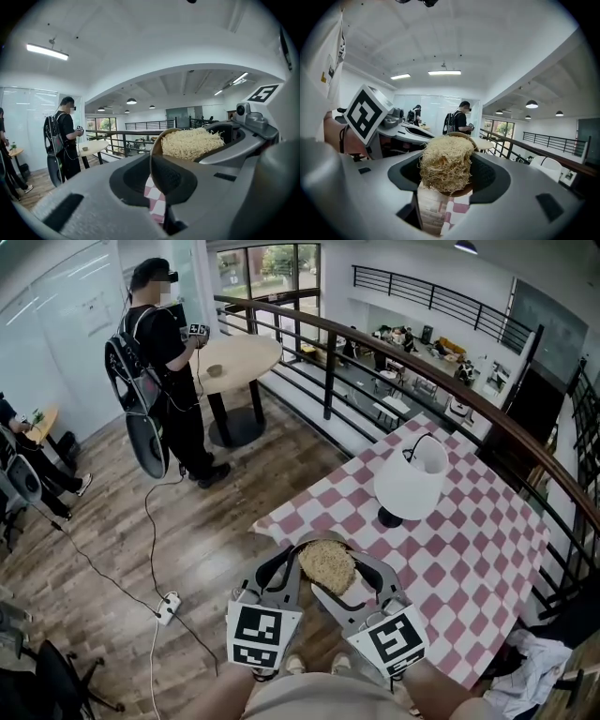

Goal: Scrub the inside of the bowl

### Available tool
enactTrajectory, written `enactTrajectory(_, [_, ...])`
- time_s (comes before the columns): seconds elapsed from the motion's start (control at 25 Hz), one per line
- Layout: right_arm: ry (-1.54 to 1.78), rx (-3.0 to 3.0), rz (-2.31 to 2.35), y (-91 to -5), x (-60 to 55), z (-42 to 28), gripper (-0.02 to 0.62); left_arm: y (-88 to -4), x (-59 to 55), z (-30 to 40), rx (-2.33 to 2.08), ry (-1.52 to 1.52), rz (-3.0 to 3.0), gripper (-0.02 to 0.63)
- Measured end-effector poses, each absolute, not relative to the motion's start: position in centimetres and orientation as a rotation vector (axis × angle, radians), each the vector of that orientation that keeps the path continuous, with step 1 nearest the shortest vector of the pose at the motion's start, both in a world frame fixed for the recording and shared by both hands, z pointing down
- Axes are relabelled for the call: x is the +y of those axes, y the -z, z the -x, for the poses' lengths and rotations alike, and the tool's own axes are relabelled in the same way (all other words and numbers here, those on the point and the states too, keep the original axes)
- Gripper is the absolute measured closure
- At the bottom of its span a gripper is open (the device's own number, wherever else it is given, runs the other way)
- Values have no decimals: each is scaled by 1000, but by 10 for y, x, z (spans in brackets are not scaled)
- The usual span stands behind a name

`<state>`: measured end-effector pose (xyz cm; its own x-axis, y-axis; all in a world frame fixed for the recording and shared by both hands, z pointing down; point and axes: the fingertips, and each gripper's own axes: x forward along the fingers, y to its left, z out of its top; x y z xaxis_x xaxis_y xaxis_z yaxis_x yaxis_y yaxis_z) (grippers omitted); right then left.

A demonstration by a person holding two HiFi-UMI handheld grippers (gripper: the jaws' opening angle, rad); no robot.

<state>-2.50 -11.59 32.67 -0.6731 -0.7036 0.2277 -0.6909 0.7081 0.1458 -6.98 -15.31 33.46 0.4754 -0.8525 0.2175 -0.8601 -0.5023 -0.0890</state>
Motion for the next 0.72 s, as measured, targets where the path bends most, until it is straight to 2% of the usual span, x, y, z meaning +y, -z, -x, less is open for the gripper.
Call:
enactTrajectory(0.28, [45,-2540,-1263,-342,-136,14,327,-324,-162,78,-1621,-360,-2679,580])
enactTrajectory(0.72, [120,-2389,-1166,-378,-135,22,327,-336,-167,83,-1570,-273,-2602,577])
